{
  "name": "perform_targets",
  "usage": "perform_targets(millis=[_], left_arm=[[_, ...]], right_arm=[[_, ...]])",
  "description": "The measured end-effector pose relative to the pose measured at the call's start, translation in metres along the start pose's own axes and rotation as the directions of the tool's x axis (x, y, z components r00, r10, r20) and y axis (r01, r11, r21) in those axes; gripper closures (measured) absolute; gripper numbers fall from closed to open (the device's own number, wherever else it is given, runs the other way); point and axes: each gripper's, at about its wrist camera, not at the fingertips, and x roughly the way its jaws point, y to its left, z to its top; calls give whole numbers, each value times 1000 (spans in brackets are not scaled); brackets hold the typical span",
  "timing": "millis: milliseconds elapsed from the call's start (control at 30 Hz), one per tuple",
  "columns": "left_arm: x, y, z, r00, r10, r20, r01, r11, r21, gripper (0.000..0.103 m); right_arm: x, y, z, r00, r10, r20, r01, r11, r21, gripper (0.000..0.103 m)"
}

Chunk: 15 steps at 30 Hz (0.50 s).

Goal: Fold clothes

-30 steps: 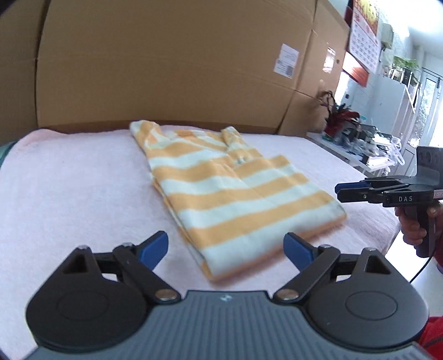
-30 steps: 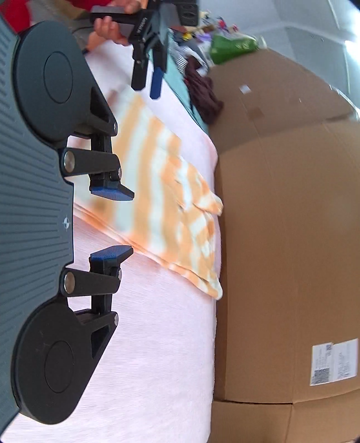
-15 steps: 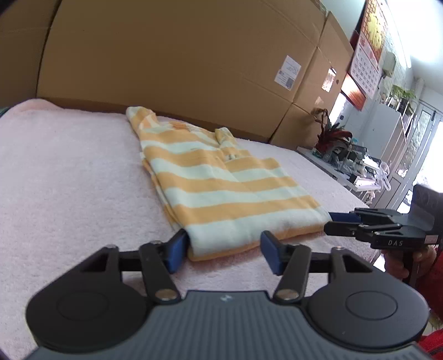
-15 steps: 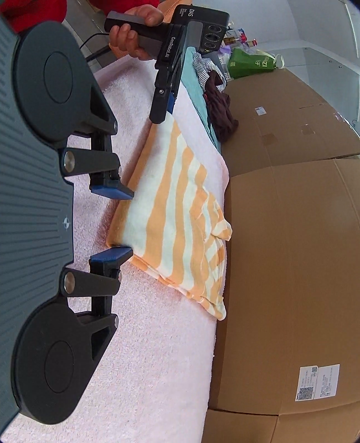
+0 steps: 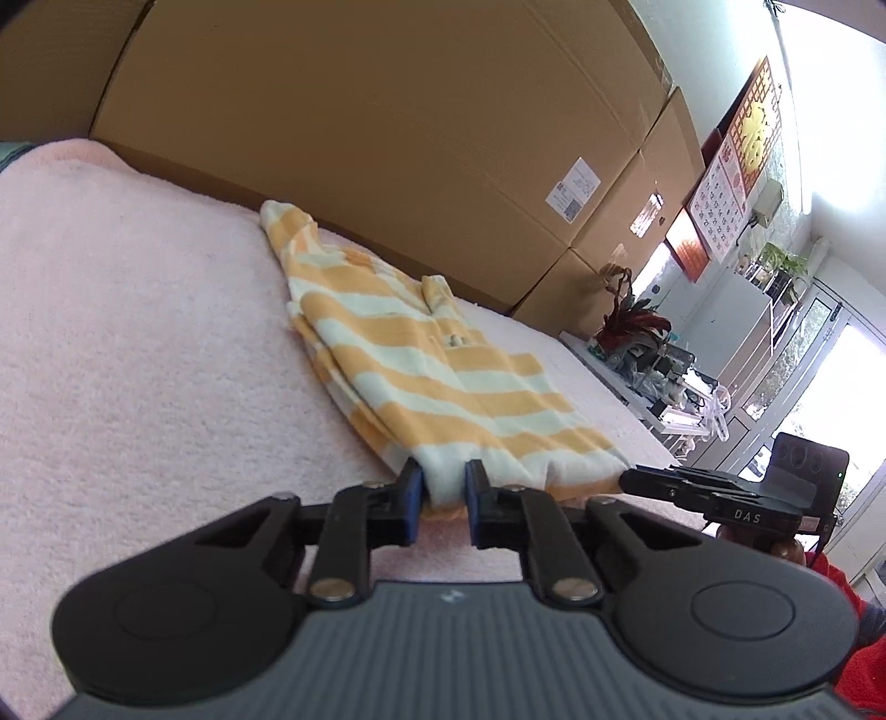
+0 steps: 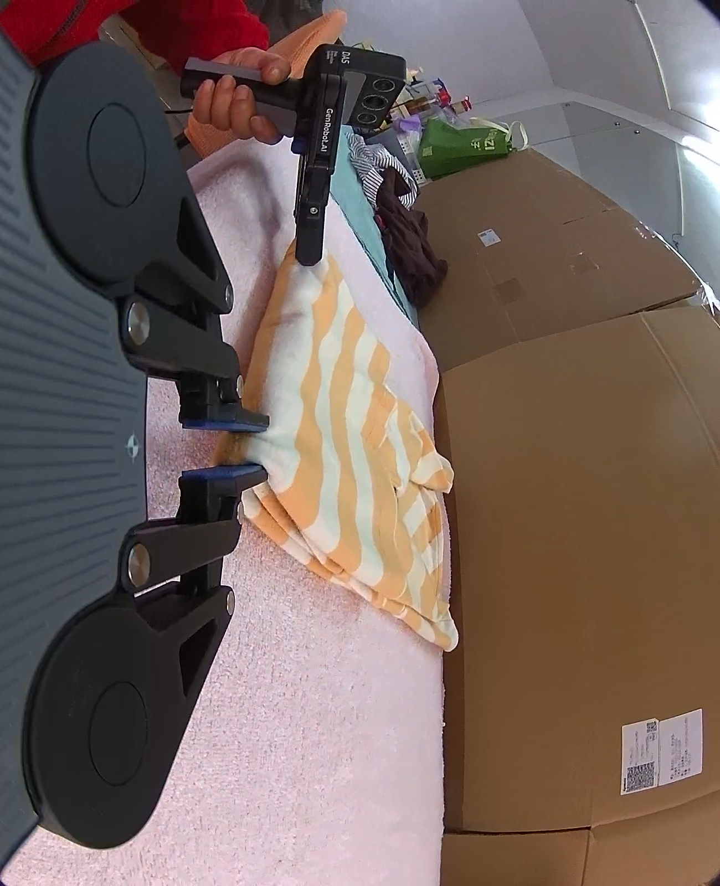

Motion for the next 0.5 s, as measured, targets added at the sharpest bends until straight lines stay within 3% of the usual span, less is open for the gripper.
perform_targets(millis=[267,367,433,467,500], left_arm=[[-21,-2,-20,996,59,-67,-59,998,1,96],[-27,-15,-21,991,126,-55,-120,988,95,95],[-31,-32,-20,979,196,-48,-179,954,242,80],[-32,-38,-19,976,211,-54,-186,937,297,56],[-31,-41,-19,976,211,-60,-180,927,330,40]], right_arm=[[-15,0,-2,998,3,-59,-3,1000,0,96],[-18,-1,-3,998,-29,-63,28,999,-16,96],[-21,2,-2,997,-54,-59,52,998,-43,90],[-23,3,-2,996,-67,-57,64,996,-57,86],[-25,4,-1,995,-80,-55,76,995,-71,84]])
